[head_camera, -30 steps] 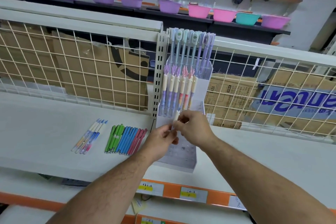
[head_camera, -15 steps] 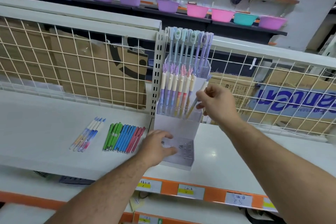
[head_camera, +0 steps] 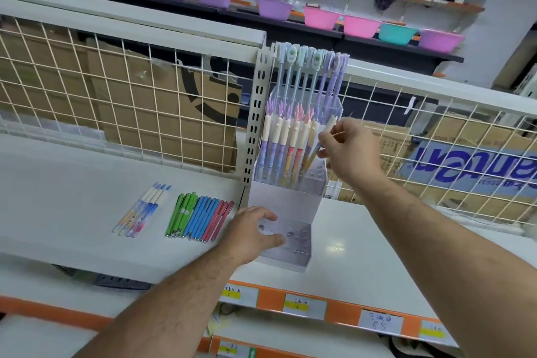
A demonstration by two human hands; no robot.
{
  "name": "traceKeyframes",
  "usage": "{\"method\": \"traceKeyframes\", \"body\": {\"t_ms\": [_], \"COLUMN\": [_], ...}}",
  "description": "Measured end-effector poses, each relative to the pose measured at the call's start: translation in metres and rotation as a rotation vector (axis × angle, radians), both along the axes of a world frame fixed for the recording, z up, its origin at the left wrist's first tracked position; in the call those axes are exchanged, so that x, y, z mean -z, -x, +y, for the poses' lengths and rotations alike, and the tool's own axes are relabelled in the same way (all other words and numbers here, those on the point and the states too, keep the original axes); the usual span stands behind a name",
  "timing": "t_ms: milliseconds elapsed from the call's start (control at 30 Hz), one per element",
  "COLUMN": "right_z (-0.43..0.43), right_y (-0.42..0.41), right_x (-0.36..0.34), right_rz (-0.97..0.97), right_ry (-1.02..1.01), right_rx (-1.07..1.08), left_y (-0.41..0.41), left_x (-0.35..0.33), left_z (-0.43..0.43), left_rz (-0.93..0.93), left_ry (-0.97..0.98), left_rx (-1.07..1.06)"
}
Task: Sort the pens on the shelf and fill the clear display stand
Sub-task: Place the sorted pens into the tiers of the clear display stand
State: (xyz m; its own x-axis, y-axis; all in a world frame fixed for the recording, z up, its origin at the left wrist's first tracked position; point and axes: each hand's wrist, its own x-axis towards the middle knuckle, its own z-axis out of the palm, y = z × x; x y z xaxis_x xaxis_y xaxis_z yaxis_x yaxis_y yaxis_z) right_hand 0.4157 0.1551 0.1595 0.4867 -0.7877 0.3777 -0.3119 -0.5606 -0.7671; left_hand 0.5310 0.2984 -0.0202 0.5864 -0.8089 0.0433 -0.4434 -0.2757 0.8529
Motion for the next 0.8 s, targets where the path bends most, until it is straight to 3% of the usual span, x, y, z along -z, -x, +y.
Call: {"method": "traceKeyframes", "body": {"t_ms": [300,800], "right_z": [0.006,-0.005], "right_y": [-0.008,-0.011], "right_x": [0.013,0.020], "right_rz": [0.194,0.144], "right_ry": [0.118,0.021], "right_rx": [-0.040,-0.019], "left_y": [0.000,0.000], "left_x": [-0.001,-0.003], "left_z": [0.000,0.000], "left_rz": [0.007,0.003], "left_ry": [-0.004,-0.027], "left_rx": [-0.003,-0.012]}}
